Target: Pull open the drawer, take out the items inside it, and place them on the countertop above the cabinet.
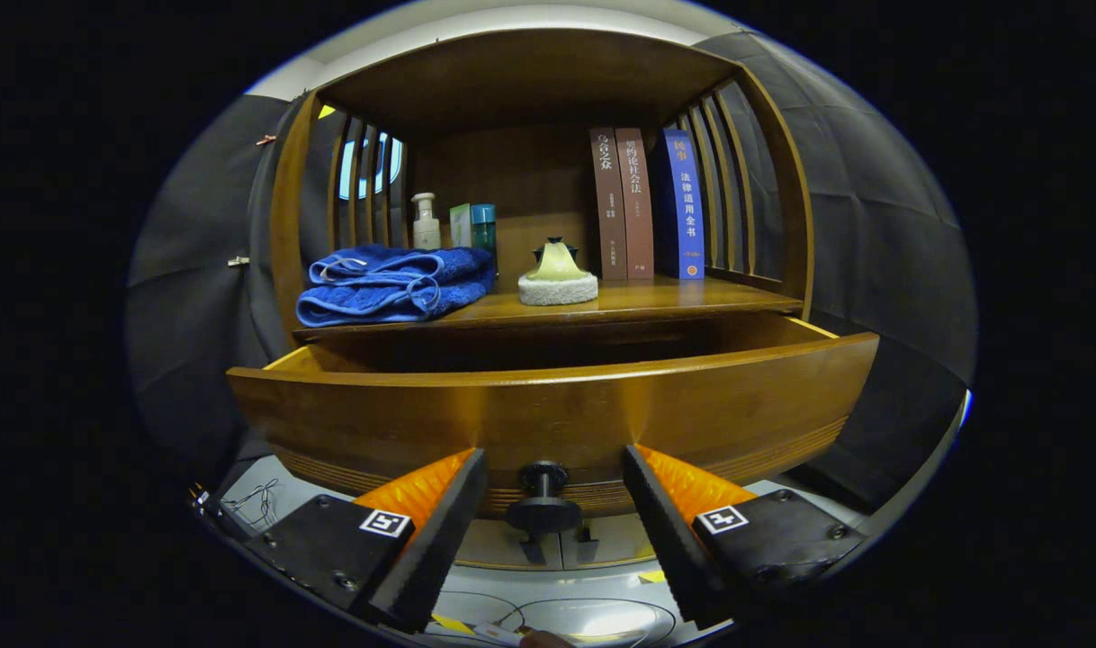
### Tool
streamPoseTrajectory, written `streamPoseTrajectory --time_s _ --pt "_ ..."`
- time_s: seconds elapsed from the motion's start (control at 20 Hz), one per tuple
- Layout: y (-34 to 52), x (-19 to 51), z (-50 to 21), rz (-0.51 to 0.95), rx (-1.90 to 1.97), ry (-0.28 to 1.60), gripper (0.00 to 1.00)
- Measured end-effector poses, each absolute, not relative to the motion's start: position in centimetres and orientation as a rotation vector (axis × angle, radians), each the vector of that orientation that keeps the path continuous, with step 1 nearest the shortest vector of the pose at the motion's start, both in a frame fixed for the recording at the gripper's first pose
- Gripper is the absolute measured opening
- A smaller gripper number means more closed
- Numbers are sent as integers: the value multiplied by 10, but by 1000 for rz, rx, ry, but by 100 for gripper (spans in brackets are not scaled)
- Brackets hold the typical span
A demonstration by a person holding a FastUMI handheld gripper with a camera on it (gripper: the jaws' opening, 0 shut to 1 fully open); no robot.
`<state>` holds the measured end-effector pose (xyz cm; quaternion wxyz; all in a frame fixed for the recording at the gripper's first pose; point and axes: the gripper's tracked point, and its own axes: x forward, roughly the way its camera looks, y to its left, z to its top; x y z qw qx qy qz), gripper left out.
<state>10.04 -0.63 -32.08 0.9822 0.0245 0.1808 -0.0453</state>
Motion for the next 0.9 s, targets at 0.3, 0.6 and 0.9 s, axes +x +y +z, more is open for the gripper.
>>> streamPoseTrajectory --time_s 0.3,0.6,0.9 --pt "-11 142 -326 -85 47 350 100" --pt "-10 169 -327 -87 50 344 100" --pt "-10 176 -327 -94 52 332 100"
